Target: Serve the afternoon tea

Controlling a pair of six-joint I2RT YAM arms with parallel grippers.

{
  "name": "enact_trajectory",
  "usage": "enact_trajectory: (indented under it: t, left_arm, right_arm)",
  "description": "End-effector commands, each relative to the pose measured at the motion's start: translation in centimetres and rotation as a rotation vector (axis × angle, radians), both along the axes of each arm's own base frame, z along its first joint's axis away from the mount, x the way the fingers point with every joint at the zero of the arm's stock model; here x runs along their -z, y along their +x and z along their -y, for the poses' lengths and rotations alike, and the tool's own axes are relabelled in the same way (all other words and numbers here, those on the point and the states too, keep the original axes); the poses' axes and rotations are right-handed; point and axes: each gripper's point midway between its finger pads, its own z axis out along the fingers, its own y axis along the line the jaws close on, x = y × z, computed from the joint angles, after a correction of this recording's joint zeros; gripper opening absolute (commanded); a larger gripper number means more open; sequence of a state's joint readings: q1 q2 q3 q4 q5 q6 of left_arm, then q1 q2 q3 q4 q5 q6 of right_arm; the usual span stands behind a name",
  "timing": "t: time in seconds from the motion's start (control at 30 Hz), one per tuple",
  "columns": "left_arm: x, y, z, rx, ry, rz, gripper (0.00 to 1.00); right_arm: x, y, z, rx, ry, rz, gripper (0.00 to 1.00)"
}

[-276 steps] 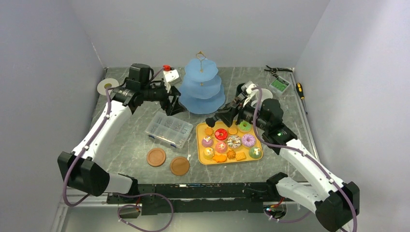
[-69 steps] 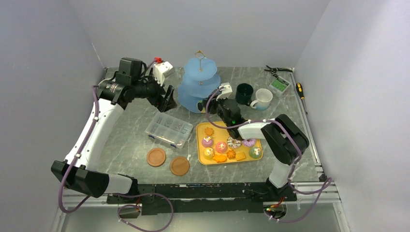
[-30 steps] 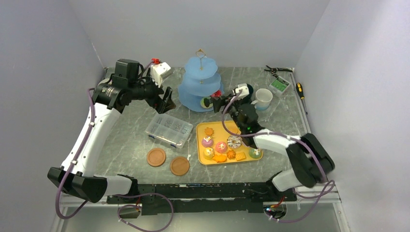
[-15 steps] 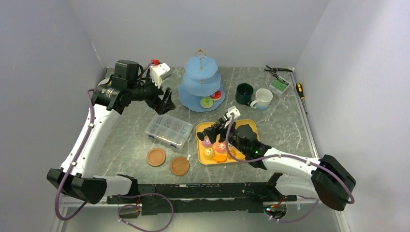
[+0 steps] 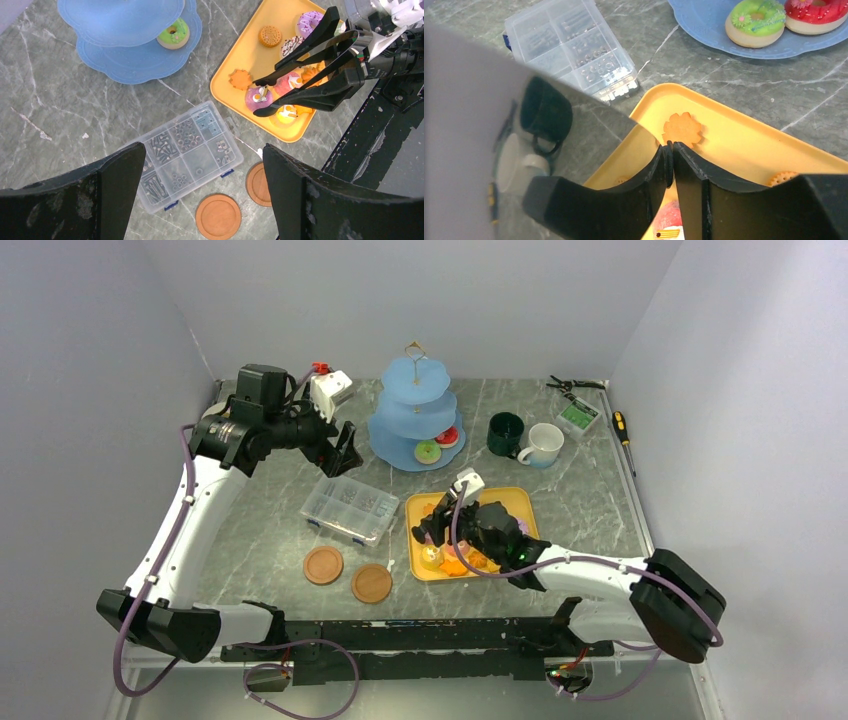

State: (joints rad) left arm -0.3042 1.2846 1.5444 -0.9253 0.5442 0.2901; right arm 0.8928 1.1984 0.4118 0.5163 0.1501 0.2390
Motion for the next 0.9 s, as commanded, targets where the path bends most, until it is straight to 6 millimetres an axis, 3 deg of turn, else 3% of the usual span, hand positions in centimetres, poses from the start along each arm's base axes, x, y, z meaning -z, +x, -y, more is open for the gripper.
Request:
enact_trajectory:
  t: [0.0, 0.3, 0.4, 0.67, 0.87]
  left_arm:
    - [-2.0, -0.2, 0.0, -0.001, -0.028, 0.057, 0.93]
    - [-2.2, -0.1, 0.1, -0.002, -0.032, 0.064, 0.93]
    - [-2.1, -0.1, 0.0, -0.001, -0.028, 0.066, 0.93]
    - [-2.1, -0.2, 0.0, -0.001, -0.03, 0.059, 0.93]
    - [-2.3, -0.3, 0.0, 0.0, -0.031, 0.066, 0.92]
  right_arm:
    - [-1.3, 0.1, -0.7, -0.012, 0.04, 0.04, 0.62]
    - [-1.0, 0.8, -1.4, -0.019, 0.007, 0.052, 0.47]
    - [-2.0, 1.0, -1.2, -0.007, 0.013, 0.076, 0.43]
    - [-12.3, 3.7, 0.9, 0.076, 0.14, 0.239, 0.37]
    - [-17.0, 8.5, 4.3, 0.168, 0.164, 0.326, 0.36]
